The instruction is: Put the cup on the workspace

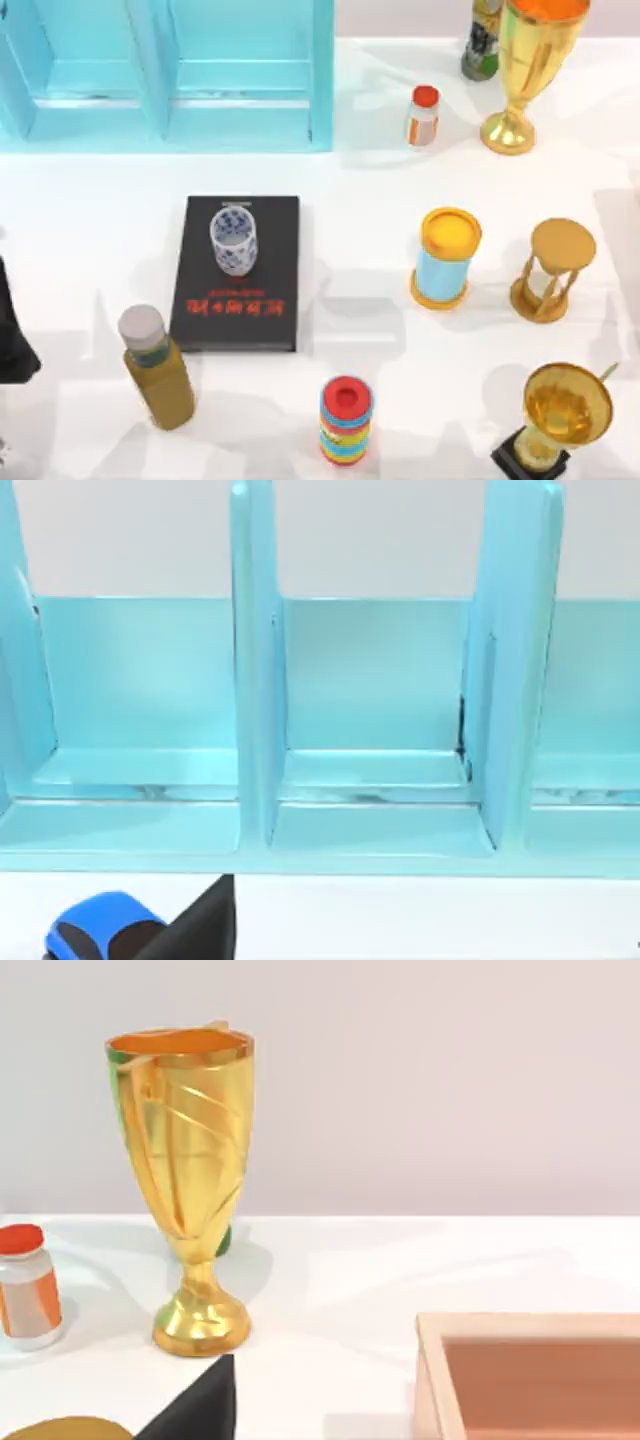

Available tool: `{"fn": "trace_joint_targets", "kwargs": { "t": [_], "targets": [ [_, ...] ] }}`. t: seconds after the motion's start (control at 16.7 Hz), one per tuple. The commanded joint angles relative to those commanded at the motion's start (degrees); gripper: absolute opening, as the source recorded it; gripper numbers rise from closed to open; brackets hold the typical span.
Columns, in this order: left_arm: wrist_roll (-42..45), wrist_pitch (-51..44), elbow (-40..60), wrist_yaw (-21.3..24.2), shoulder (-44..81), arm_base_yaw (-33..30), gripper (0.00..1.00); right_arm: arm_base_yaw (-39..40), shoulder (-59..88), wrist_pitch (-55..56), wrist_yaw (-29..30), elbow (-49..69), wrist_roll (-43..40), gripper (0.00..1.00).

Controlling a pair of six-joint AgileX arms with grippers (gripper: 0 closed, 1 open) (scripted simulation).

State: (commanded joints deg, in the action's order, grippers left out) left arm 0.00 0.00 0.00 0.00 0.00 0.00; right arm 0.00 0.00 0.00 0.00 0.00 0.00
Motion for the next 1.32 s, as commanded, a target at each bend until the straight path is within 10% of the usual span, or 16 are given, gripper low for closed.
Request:
{"fn": "trace_joint_targets", "kwargs": {
  "t": [0.54,1.32],
  "targets": [
    [-3.4,-10.3,15.0,0.0,15.2,-3.5,1.00,0.0,0.0,0.0,0.0,0.0,0.0,1.00],
    [-18.7,-57.3,81.3,0.0,83.5,-19.5,1.00,0.0,0.0,0.0,0.0,0.0,0.0,1.00]
  ]
}}
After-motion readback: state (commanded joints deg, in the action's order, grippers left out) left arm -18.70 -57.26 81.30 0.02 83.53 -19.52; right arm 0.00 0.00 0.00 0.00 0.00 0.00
